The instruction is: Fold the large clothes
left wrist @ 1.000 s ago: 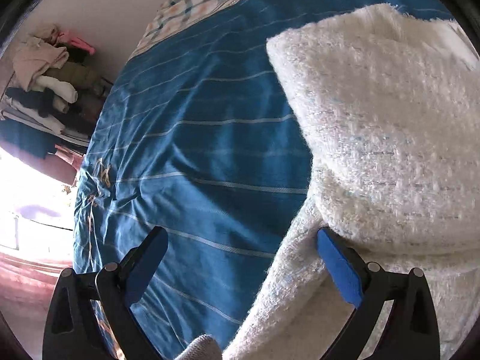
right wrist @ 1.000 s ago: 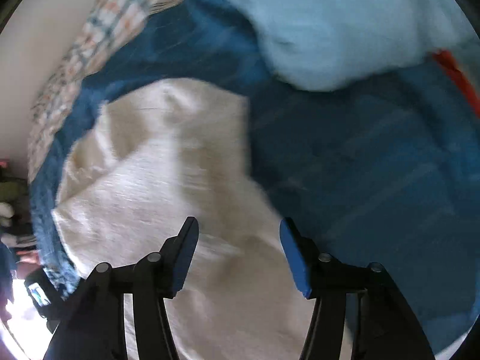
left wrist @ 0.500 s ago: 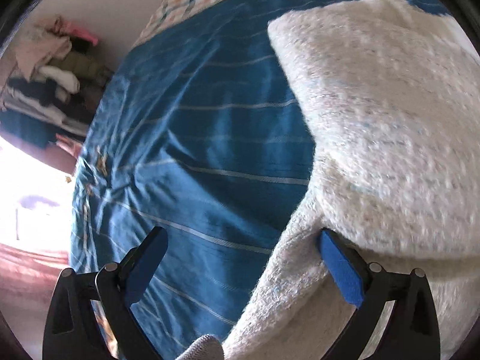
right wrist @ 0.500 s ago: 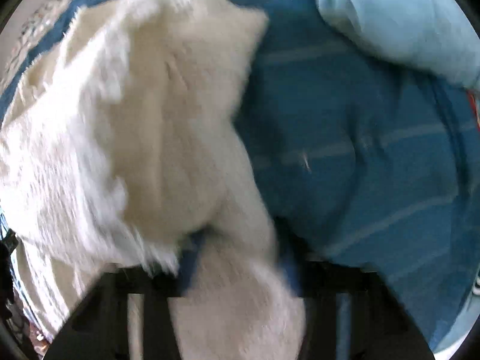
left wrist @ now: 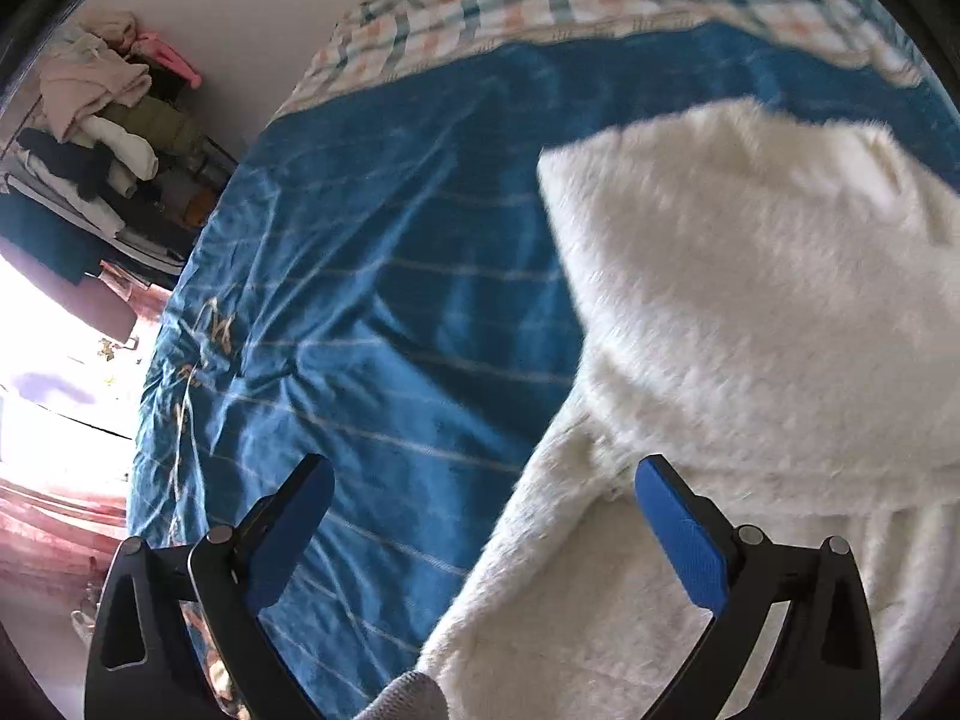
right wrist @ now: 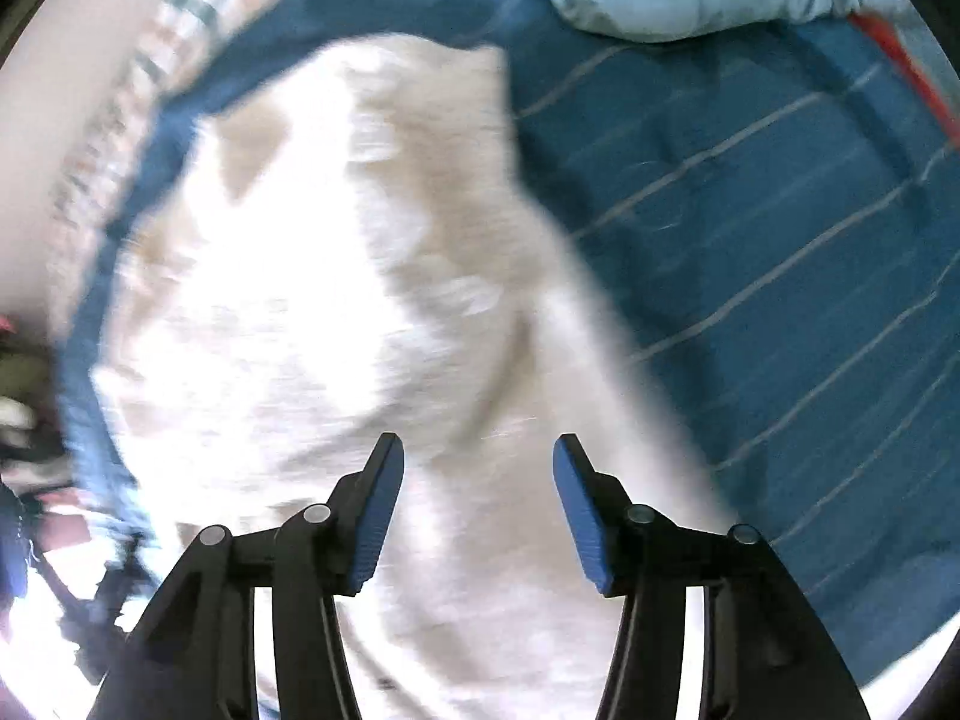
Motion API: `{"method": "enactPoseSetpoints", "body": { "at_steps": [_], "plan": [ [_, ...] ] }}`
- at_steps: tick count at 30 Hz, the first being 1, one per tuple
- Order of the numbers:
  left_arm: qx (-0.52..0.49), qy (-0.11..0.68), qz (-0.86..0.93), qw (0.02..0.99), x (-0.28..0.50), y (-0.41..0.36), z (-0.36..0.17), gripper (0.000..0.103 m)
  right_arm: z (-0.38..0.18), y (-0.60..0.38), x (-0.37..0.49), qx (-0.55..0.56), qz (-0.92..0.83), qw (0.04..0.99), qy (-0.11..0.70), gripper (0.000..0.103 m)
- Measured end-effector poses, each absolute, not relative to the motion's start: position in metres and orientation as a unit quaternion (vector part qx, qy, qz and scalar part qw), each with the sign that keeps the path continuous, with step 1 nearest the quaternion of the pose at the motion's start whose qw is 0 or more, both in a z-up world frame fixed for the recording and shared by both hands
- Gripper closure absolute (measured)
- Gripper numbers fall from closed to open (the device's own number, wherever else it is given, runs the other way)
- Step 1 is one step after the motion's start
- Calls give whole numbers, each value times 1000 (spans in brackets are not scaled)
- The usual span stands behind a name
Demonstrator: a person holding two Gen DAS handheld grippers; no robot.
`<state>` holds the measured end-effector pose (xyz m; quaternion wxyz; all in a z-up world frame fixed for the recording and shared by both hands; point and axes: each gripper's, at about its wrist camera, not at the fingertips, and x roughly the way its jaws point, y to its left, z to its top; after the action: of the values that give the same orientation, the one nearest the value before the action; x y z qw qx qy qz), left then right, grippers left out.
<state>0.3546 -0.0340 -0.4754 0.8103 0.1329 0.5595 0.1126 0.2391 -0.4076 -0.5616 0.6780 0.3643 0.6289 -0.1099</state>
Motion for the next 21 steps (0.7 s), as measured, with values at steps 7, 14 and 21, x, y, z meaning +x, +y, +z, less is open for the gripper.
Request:
{"method": "enactPoseSetpoints", "body": {
  "at_steps": [7,14,21],
  "plan": [
    [81,562,119,814,399,-26,-479,0,-611,-459,256,421,-132,666,602,44],
    [121,574,134,799,384,1,-500,0,-595,-437,274,301,-119,689,649,40],
    [176,598,152,767,355,-6,-552,0,-587,-448,231,195,-171,687,679,39]
  ]
}}
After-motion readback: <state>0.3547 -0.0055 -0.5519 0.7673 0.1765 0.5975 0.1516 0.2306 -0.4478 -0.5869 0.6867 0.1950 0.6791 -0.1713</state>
